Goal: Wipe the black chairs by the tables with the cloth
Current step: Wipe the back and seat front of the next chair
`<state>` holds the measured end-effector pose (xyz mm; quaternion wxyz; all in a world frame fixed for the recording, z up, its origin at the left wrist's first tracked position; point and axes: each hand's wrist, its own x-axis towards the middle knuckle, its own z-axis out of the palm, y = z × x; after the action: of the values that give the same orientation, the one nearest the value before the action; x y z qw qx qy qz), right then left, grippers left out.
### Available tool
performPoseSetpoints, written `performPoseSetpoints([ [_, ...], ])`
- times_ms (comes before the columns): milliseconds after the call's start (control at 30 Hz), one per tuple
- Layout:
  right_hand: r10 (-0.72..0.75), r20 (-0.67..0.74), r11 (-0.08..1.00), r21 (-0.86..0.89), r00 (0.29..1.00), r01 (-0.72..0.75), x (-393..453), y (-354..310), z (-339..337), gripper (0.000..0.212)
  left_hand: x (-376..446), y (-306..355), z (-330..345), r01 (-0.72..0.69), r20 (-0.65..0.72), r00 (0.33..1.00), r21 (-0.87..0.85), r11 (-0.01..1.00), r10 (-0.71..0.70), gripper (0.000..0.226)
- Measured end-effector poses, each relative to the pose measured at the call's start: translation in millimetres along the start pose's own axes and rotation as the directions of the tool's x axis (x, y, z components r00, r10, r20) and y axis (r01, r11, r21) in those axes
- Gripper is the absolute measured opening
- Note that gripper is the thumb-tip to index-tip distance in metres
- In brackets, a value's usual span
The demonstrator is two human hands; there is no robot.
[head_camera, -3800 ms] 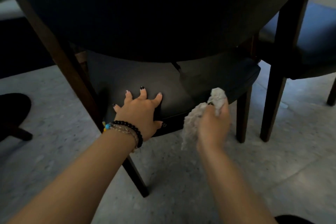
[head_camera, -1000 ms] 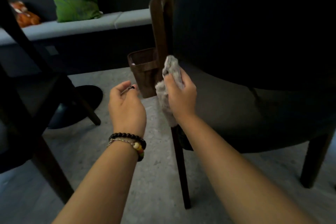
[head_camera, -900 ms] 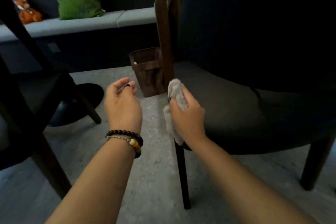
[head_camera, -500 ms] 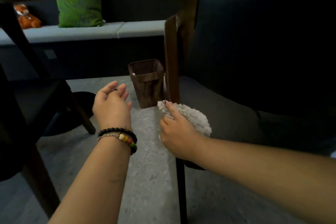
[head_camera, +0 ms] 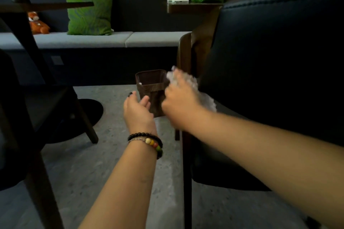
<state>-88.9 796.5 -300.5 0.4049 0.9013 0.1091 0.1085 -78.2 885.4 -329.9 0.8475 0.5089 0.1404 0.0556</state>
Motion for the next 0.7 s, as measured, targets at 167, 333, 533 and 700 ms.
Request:
performPoseSetpoints([
  [167, 0.270, -0.225, 0.949, 0.223, 0.936, -0.221, 14.4, 31.2, -17.1, 0.032, 1.8, -29.7, 1.3, 0.399, 0.019, 0.916, 0.025, 0.917, -0.400, 0.046],
  [333, 0.058, -0.233, 0.978, 0.207, 0.971, -0.009, -29.8, -17.4, 34.8, 0.033, 12.8, -33.5, -7.8, 0.424, 0.056, 0.904, 0.010, 0.906, -0.424, 0.056],
  [533, -0.286, -0.282, 0.791, 0.471, 0.916, 0.392, -96.0, -48.8, 86.8, 0.031, 3.9, -33.9, 4.1, 0.313, 0.229, 0.898, 0.265, 0.912, -0.375, 0.056],
  [700, 0.393, -0.110, 0.098, 0.992, 0.913, 0.077, -117.6, -34.2, 97.7, 0.037, -7.3, -36.6, 13.2, 0.159, 0.329, 0.878, 0.487, 0.859, -0.349, 0.054],
])
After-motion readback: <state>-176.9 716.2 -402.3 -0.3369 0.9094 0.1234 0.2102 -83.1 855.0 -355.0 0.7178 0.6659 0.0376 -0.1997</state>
